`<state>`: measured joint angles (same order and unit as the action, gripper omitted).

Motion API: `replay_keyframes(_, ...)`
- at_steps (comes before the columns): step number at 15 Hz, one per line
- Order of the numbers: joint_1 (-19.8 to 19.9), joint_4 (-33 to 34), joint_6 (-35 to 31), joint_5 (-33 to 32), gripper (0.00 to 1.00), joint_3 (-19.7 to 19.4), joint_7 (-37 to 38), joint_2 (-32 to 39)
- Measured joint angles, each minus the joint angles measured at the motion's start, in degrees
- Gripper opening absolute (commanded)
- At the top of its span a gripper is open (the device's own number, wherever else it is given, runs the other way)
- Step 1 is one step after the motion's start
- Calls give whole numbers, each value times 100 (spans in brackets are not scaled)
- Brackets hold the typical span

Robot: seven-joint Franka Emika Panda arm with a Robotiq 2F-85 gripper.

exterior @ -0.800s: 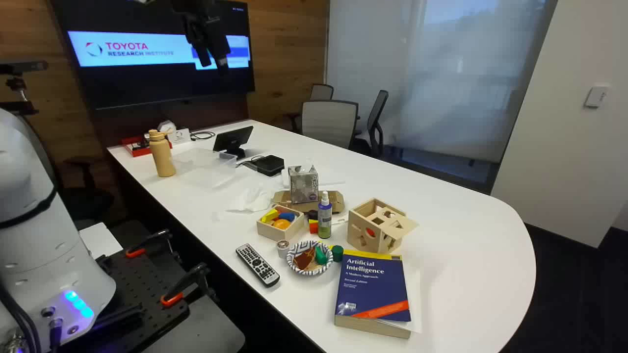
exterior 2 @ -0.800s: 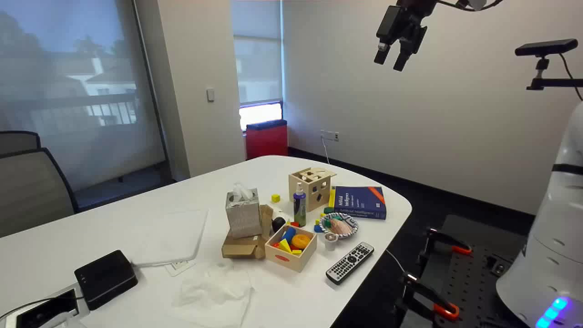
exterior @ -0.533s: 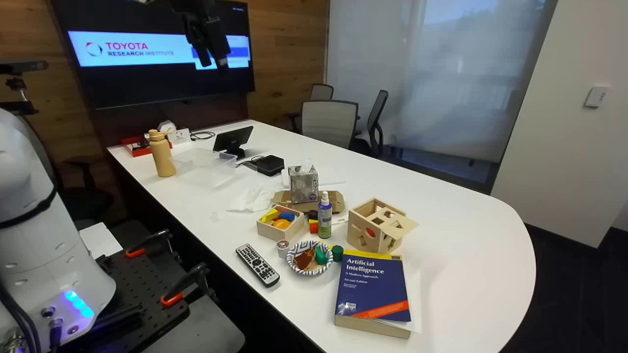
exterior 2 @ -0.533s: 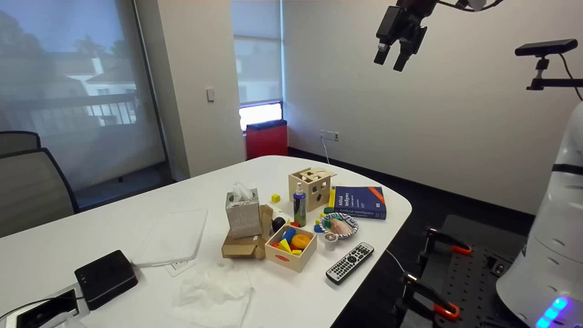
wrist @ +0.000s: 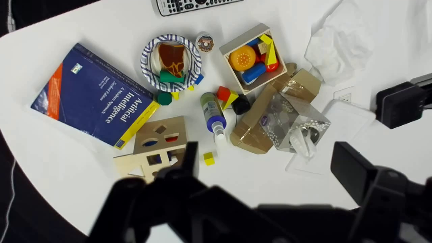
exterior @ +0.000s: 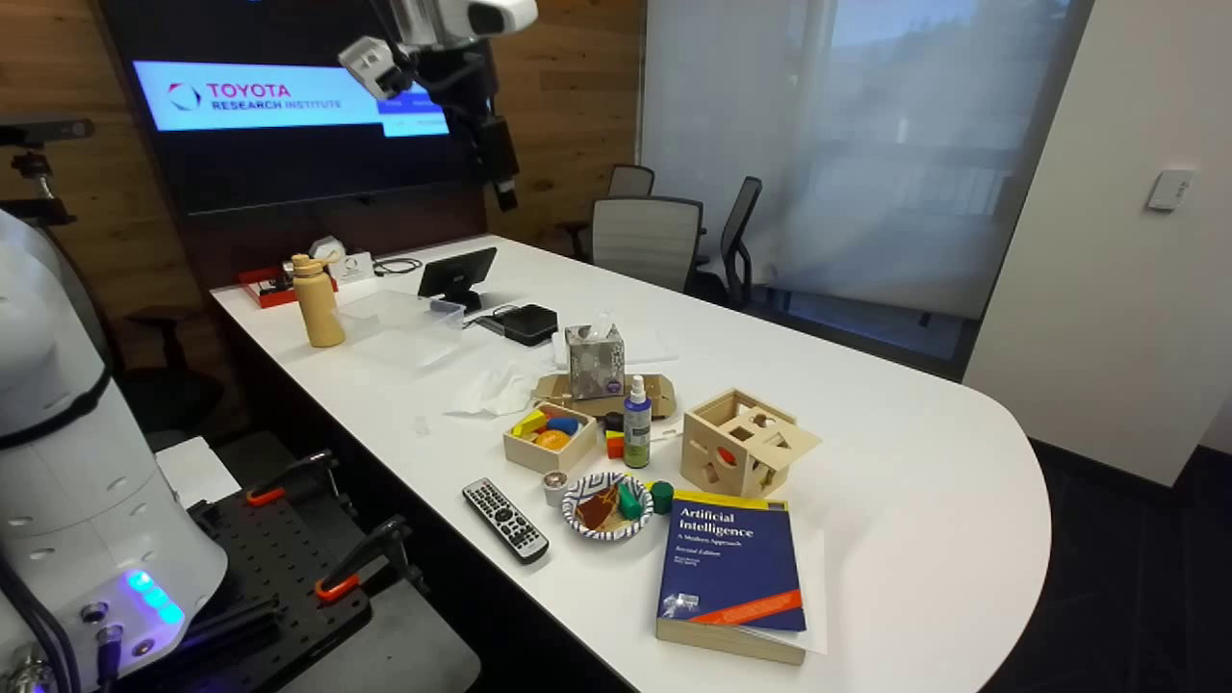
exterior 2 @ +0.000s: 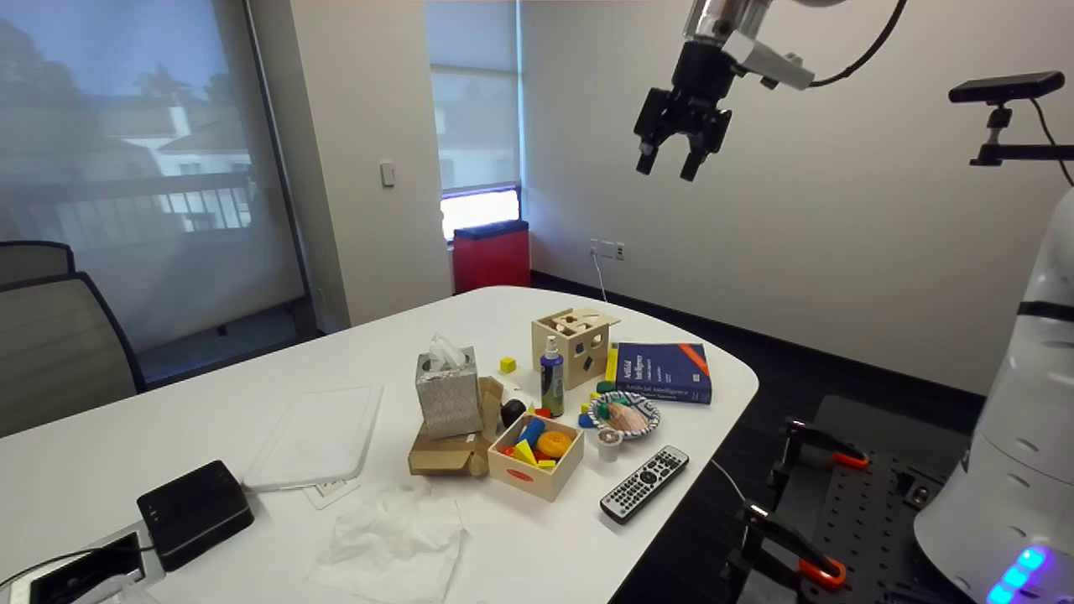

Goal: Press a button on the remote control.

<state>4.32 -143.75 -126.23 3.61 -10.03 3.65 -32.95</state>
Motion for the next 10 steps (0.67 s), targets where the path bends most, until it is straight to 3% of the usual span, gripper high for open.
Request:
replay_keyframes(5, 1, -7, -1353, 475, 100, 139, 388, 1821)
replay_keyframes(10, -41, 43, -1889, 1396, 100, 240, 431, 3181)
